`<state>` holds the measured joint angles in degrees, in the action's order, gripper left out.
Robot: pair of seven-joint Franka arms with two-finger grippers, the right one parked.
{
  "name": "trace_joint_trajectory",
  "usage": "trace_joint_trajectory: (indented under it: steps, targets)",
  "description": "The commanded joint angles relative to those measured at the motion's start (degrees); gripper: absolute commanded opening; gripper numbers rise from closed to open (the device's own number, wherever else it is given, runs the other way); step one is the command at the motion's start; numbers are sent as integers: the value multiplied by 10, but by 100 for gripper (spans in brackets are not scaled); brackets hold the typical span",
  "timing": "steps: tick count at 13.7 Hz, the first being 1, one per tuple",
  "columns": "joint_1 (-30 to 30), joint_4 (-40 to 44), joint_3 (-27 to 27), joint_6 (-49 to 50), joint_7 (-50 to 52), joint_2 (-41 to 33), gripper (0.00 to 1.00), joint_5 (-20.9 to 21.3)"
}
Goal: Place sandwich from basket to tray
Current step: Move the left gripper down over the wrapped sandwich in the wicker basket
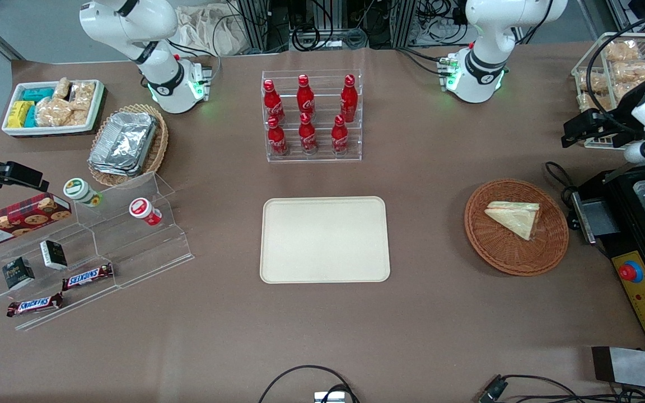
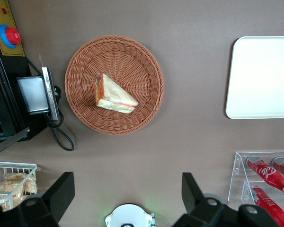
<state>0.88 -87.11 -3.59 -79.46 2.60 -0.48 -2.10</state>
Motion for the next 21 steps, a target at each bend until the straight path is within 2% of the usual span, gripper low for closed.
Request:
trace_joint_trajectory:
  steps: [1, 9, 12, 18, 21]
  targets:
    - [-2, 12, -2, 12, 9, 4, 100, -5]
    - [1, 9, 0, 14, 11, 9, 100, 1]
    - [9, -2, 2, -6, 98, 33, 100, 4]
    - [27, -116, 2, -110, 127, 24, 100, 5]
    - [26, -195, 2, -201, 166, 17, 100, 6]
